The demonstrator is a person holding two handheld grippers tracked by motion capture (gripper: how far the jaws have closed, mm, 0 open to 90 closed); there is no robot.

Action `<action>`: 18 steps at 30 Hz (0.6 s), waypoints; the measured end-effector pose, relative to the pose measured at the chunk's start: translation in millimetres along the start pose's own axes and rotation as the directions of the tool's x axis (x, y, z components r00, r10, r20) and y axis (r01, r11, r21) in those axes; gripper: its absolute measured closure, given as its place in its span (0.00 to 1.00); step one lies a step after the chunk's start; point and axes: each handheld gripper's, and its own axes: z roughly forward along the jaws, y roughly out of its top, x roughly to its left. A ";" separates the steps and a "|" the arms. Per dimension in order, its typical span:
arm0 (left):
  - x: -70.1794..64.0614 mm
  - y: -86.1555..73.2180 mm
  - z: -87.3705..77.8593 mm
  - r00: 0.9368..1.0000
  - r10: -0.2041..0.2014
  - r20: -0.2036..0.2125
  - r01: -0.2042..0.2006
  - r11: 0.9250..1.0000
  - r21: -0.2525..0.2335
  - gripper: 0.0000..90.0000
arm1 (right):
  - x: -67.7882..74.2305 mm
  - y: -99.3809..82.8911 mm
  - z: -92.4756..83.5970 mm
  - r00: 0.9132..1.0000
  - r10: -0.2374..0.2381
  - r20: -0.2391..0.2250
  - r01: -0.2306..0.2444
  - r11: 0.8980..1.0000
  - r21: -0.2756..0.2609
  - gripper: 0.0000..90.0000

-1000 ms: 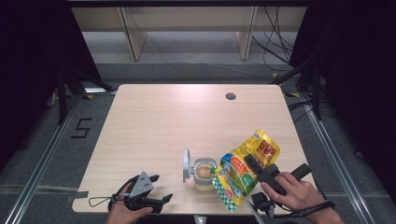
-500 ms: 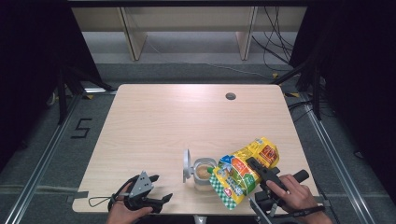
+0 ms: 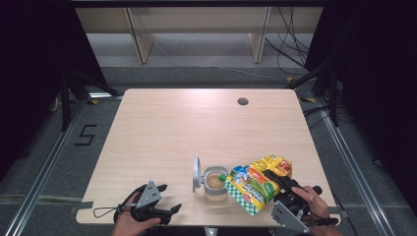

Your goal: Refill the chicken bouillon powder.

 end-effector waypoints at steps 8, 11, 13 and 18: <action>1.1 0.7 -1.3 1.000 0.018 0.009 -0.018 1.000 0.011 0.21 | -0.6 -10.9 2.2 0.979 0.196 -0.054 -0.199 0.978 -0.065 0.75; 1.2 0.8 -1.7 1.000 0.019 0.010 -0.019 1.000 0.011 0.21 | -0.2 -14.7 2.6 0.960 0.269 -0.074 -0.275 0.958 -0.084 0.76; 0.4 0.7 -0.6 1.000 0.004 0.009 -0.004 1.000 -0.001 0.21 | 0.3 -16.8 4.3 0.944 0.315 -0.100 -0.325 0.940 -0.103 0.76; -0.3 0.5 0.3 1.000 -0.002 0.008 0.002 1.000 -0.008 0.21 | 0.1 -22.6 9.8 0.915 0.384 -0.126 -0.399 0.907 -0.138 0.77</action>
